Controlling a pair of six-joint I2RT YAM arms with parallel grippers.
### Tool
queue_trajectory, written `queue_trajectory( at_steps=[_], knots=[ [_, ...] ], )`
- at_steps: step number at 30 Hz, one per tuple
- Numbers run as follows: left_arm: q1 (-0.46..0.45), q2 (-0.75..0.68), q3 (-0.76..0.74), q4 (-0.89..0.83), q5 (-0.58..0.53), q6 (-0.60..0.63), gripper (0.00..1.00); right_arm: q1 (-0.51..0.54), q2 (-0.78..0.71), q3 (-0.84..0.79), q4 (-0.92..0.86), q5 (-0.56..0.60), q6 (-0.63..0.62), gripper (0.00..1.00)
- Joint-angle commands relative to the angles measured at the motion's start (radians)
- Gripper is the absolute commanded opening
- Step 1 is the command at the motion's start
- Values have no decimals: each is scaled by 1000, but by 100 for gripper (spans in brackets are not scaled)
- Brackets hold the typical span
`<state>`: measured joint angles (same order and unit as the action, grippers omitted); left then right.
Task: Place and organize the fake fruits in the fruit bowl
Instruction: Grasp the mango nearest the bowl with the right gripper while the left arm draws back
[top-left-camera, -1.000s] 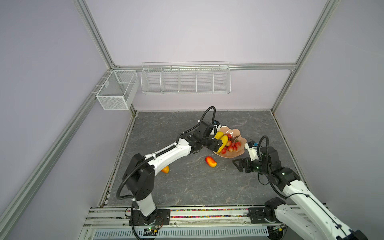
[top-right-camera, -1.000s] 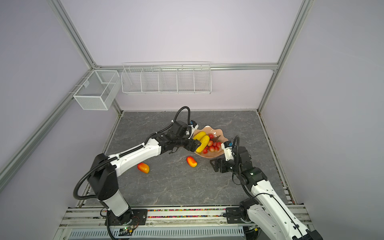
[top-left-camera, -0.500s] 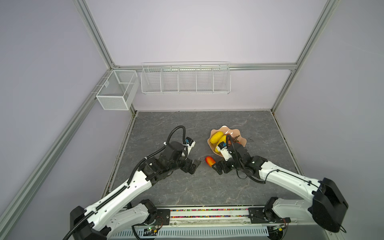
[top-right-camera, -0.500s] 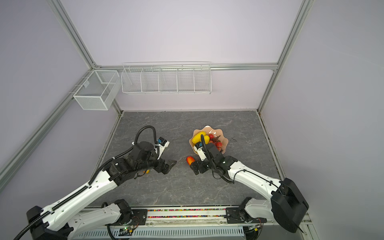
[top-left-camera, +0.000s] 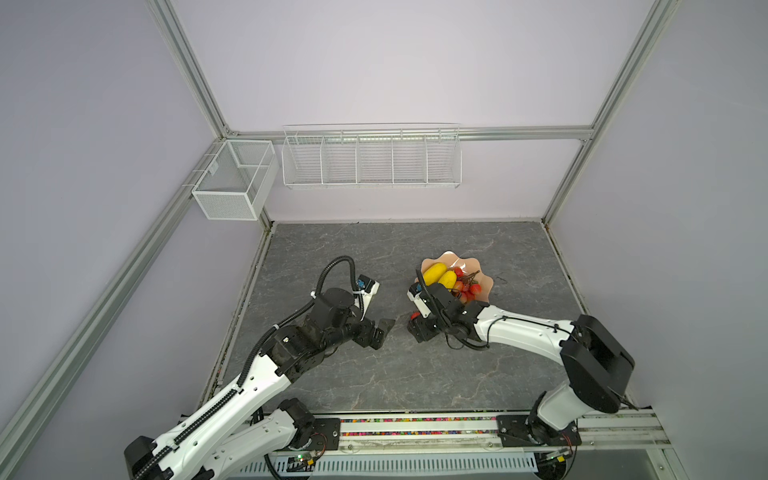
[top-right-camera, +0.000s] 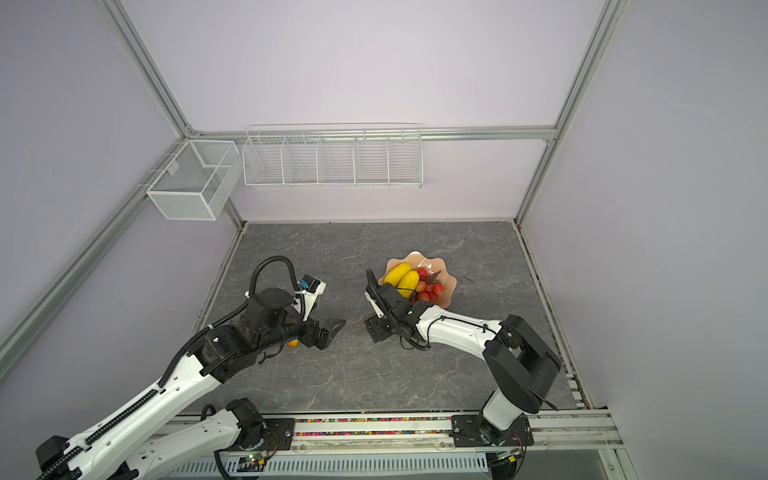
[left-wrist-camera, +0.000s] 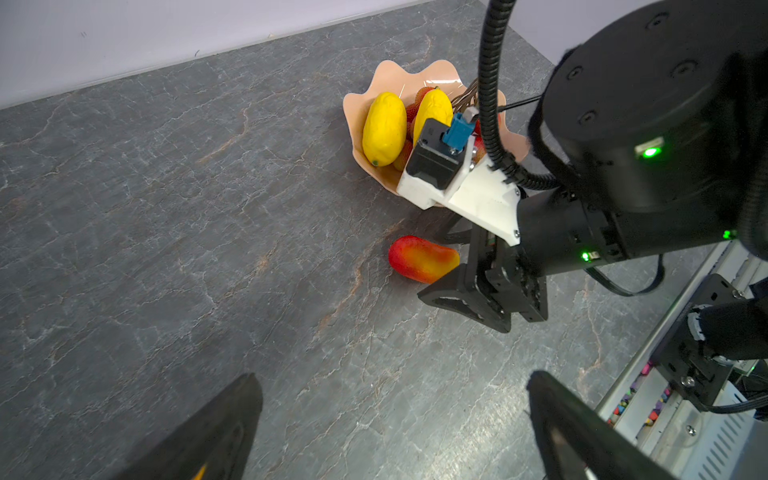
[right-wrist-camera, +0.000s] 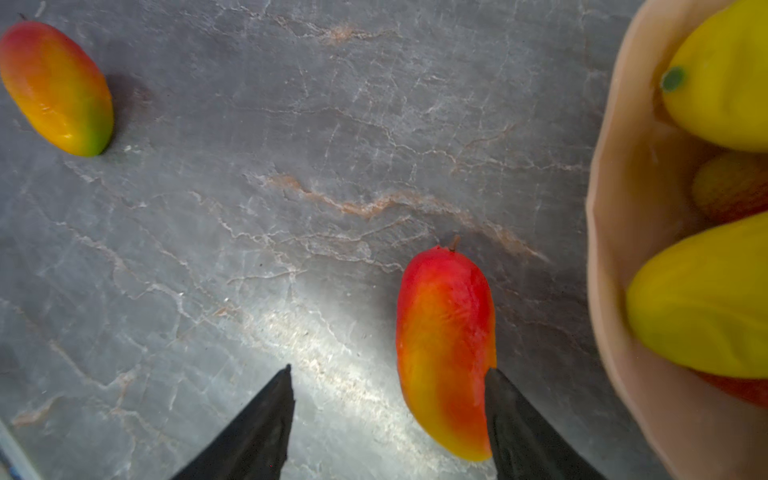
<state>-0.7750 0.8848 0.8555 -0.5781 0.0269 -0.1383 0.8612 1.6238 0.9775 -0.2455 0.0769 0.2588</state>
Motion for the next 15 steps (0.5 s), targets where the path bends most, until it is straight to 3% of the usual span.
queue_trajectory(
  at_steps=[1,9,15],
  knots=[
    [12,0,-13,21,16,5,99,7,32,25,-30,65,2,72],
    [33,1,-21,38,30,6,99,18,101,51,-44,66,-4,66],
    [36,3,-23,47,23,6,99,27,123,56,-45,74,-2,47]
  ],
)
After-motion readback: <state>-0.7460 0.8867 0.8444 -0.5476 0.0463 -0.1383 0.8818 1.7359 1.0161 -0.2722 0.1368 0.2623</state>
